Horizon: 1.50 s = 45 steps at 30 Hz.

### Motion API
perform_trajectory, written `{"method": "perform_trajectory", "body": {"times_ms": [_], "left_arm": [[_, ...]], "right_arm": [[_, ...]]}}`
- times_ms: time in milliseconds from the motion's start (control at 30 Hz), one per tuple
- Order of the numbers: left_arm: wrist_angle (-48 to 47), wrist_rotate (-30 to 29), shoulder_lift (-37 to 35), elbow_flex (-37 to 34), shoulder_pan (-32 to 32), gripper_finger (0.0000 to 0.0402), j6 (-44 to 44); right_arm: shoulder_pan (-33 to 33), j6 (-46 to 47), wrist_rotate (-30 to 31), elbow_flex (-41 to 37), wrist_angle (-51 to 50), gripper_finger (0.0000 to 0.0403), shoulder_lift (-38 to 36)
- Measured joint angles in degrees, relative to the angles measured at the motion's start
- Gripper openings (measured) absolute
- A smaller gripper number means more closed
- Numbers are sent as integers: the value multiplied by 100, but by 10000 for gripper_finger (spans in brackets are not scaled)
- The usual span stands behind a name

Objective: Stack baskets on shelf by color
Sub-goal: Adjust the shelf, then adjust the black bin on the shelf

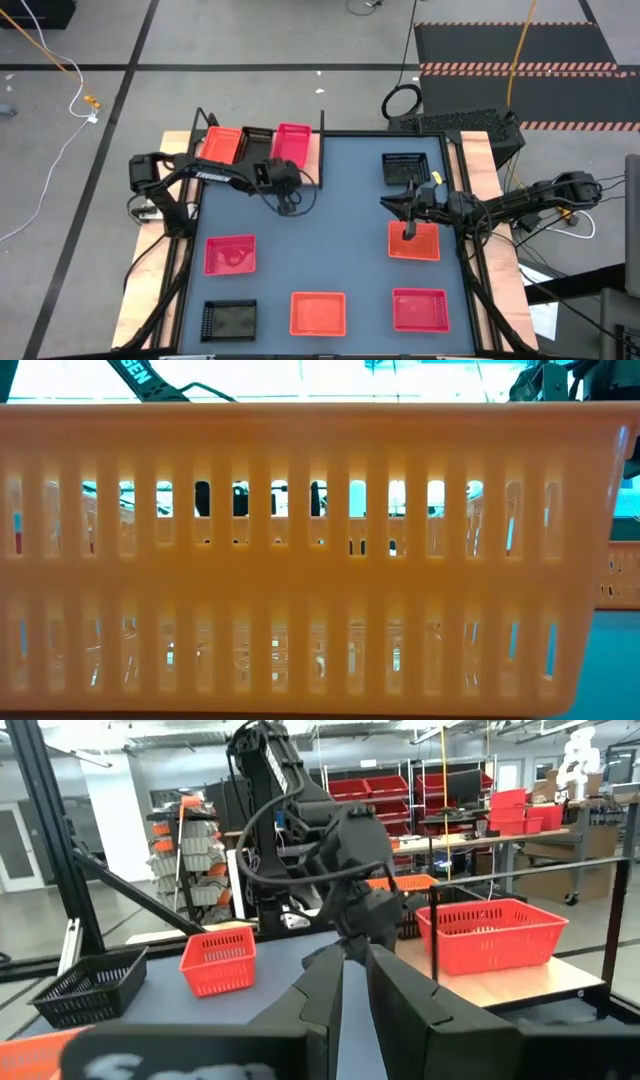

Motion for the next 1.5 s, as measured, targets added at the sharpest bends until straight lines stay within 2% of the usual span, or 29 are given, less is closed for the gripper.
{"method": "perform_trajectory", "body": {"times_ms": [300, 500, 633, 800, 1067, 1233, 1500], "left_arm": [[559, -172, 4, -13, 10, 9, 302], [432, -214, -138, -5, -77, 14, 274], [24, -274, -504, 171, -263, 30, 252], [-968, -266, -1169, 626, -397, 45, 256], [-2349, -452, -1947, 954, -210, 76, 903], [-2912, -453, -1878, 931, 208, 109, 986], [-3085, -365, -1562, 934, 992, 146, 1218]], "right_arm": [[1, -32, 0, 0, -7, 45, 1], [1, 6, -2, 0, -11, 45, 1], [1, 10, -1, 0, -5, 45, 1], [1, 108, -2, 0, -40, 45, 1], [4, 165, -20, 0, -53, 45, 1], [-3, 96, -22, 0, 1, 45, -1], [8, 323, -39, 0, -234, 45, 1]]}}
